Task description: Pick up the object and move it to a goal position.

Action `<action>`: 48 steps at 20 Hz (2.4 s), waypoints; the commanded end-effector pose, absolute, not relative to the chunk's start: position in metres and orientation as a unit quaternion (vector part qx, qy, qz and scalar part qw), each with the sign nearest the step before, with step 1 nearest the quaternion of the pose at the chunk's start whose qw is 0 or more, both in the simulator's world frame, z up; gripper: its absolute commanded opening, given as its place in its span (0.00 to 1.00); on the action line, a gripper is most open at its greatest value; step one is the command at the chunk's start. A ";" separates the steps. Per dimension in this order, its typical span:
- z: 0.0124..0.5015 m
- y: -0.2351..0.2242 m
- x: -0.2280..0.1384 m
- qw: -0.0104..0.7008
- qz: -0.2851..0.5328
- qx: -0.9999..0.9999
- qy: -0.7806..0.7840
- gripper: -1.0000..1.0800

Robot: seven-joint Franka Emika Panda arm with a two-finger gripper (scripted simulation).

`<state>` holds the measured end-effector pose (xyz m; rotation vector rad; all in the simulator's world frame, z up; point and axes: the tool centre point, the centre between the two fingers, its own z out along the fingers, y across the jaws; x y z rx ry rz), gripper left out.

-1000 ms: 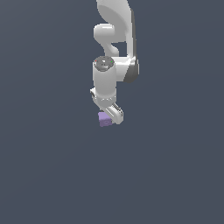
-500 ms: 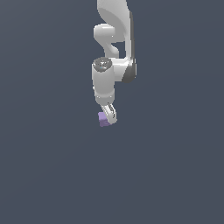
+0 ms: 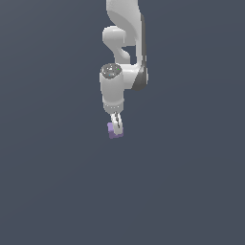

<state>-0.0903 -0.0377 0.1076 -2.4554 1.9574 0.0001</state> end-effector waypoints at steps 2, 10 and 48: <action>0.106 -0.039 -0.093 0.000 0.000 -0.771 0.636 0.96; 0.103 -0.039 -0.094 0.000 0.000 -0.769 0.639 0.96; 0.095 -0.019 -0.084 0.000 -0.001 -0.767 0.641 0.00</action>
